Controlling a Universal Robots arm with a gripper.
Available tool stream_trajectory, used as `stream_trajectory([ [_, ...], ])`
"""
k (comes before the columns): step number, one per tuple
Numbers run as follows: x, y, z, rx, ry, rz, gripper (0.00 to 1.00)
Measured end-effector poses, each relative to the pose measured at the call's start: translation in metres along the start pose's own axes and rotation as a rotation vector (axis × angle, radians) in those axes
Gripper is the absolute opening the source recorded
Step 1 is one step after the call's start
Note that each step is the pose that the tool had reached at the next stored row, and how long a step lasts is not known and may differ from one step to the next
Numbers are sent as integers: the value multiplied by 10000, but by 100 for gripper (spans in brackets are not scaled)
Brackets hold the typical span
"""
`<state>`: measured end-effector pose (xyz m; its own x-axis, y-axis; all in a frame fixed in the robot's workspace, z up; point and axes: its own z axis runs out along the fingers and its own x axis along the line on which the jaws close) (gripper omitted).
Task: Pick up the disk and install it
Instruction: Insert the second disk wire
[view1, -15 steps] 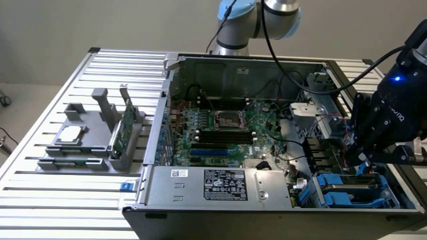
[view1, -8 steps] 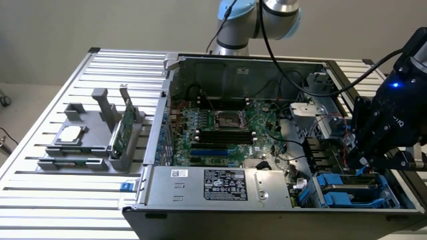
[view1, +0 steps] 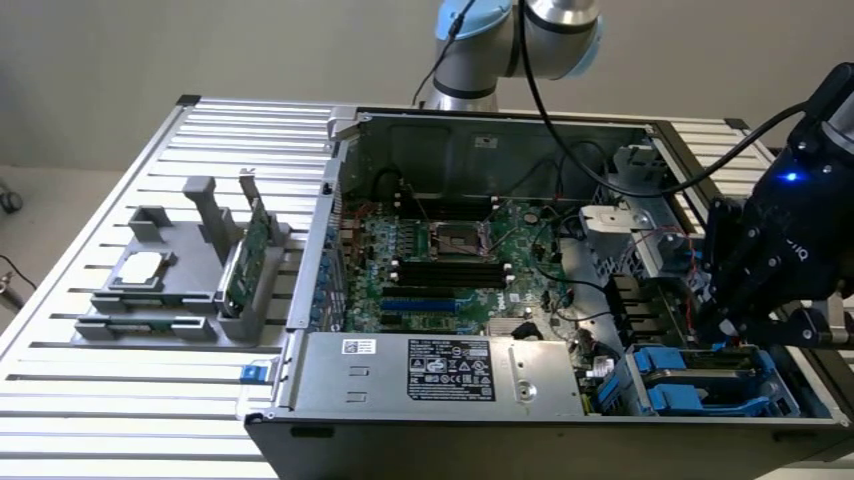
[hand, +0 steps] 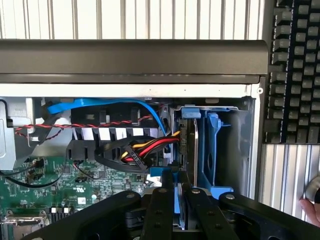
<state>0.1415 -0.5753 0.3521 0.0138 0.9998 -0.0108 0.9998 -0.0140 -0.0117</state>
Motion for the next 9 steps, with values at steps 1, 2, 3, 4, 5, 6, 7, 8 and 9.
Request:
stream_trajectory([
  [1,-9,0,4,0,3,0,16],
  [2,-17,0,10,-3,8,0,16],
  [3,-24,1,16,-3,18,0,16],
  [4,-31,1,21,-5,29,0,16],
  [5,-39,1,25,-6,41,0,16],
  [6,-44,1,29,-9,54,0,16],
  [7,-48,1,32,-10,68,-1,16],
  [8,-48,1,33,-15,74,-1,16],
  [9,-49,1,33,-19,73,0,16],
])
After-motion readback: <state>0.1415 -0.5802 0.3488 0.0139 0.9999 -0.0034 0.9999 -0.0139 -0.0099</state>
